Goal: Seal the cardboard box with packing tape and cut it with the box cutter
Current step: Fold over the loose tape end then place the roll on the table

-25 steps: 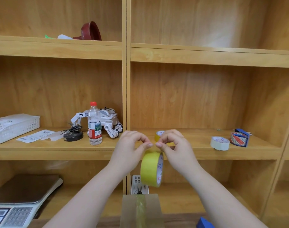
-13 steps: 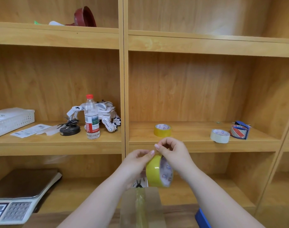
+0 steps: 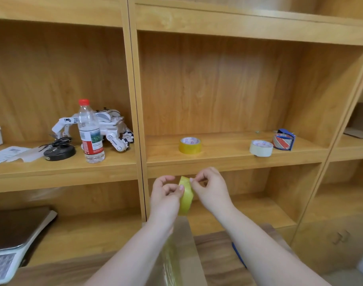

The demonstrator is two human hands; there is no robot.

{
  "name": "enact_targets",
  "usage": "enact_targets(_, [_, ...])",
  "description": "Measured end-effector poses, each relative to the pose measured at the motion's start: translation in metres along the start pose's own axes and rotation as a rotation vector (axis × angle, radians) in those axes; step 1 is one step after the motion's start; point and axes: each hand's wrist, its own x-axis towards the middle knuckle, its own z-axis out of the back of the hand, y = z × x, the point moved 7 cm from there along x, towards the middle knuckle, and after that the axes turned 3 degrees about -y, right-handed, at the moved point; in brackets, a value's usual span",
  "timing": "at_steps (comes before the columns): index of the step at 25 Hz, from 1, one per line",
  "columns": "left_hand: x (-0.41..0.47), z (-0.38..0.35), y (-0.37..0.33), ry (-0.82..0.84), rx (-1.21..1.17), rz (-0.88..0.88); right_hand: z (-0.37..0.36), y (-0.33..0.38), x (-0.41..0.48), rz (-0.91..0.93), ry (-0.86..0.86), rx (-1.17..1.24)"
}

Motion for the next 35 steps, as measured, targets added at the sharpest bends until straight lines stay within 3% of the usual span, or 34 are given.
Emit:
enact_targets(2, [0.001, 0.002, 0.007, 0.024, 0.005, -0.049, -0.003, -0.013, -0.005, -0.038, -0.032, 0.038])
enact_targets(4, [0.005, 0.000, 0.019, 0.084, 0.035, -0.077, -0.010, -0.043, -0.012, -0.306, 0.035, 0.199])
enact_targets(6, [0.008, -0.004, 0.033, 0.145, 0.091, -0.109, -0.024, -0.073, -0.027, -0.636, 0.205, 0.503])
enact_targets(9, [0.007, -0.027, 0.066, 0.220, 0.189, -0.118, -0.019, -0.121, -0.040, -0.812, 0.284, 0.717])
enact_targets(12, [0.009, -0.063, 0.107, 0.266, 0.321, -0.102, 0.004, -0.178, -0.042, -0.733, 0.365, 0.463])
enact_targets(15, [0.014, -0.109, 0.150, 0.349, 0.505, -0.098, 0.035, -0.220, -0.032, -0.461, 0.482, 0.033])
enact_targets(18, [0.013, -0.156, 0.185, 0.466, 0.683, -0.120, 0.050, -0.248, -0.028, -0.226, 0.664, -0.114])
enact_targets(21, [0.013, -0.198, 0.218, 0.534, 0.819, -0.163, 0.071, -0.294, -0.027, -0.102, 0.708, -0.310])
enact_targets(23, [0.011, -0.221, 0.239, 0.562, 0.993, -0.241, 0.084, -0.329, -0.032, -0.096, 0.758, -0.411])
enact_targets(27, [0.001, -0.266, 0.297, 0.734, 1.145, -0.214, 0.111, -0.393, -0.051, -0.098, 0.792, -0.533])
enact_targets(31, [-0.004, -0.310, 0.356, 0.844, 1.250, -0.289, 0.132, -0.449, -0.068, -0.131, 0.698, -0.605])
enact_targets(35, [-0.005, -0.337, 0.419, 1.032, 1.398, -0.224, 0.139, -0.502, -0.082, -0.246, 0.628, -0.658])
